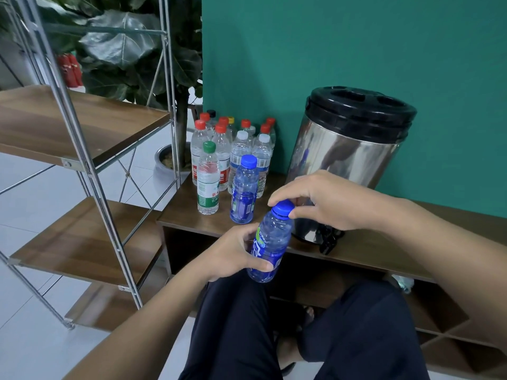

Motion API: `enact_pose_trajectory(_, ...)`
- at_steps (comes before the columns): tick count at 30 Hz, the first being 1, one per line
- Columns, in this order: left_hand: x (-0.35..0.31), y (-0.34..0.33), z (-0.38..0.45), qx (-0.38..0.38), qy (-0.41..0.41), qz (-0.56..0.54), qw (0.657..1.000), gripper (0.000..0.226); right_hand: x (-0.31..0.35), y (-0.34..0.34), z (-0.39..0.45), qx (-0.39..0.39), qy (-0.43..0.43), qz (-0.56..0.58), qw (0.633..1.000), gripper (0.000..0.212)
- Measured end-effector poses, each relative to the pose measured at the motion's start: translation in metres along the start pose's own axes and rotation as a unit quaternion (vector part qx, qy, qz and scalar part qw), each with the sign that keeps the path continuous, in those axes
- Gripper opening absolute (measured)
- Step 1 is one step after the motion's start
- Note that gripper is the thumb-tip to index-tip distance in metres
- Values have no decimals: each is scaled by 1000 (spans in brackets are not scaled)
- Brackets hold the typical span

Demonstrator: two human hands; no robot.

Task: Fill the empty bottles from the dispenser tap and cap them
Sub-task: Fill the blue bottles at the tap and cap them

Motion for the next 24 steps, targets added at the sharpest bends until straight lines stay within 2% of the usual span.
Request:
enact_pose_trajectory(5,2,3,6,-15,6,-8,1000,69,-7,-6,8,2,1,-15,1000,37)
enact_pose_trajectory(8,4,-1,11,-44,-6,-16,999,67,-10,-11,16,-19,4,-20,1000,27)
enact_pose_trajectory(12,5,-8,18,-75,-15,-17,997,69,-17,-18,22,-82,-31,-99,991,64)
enact_pose_trajectory(16,10,-8,25,-104,-14,-9,994,69,-24,-16,17,-90,-42,-74,992,75)
enact_pose_trajectory(20,15,-5,32,-122,-10,-7,992,68,-22,-17,18,-19,11,-21,1000,59)
enact_pose_trajectory(24,16,-6,36,-122,-7,-5,992,64,-31,-23,27,-1,-3,-40,999,41)
Point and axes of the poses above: each hand's wrist, its own z-axis towards the middle knuckle, its own y-axis out of the back of the hand, x = y × z, the point moved 6 cm from there along z, towards the middle knuckle, and after that the axes turned 14 degrees about -x, right-handed, at the moved point
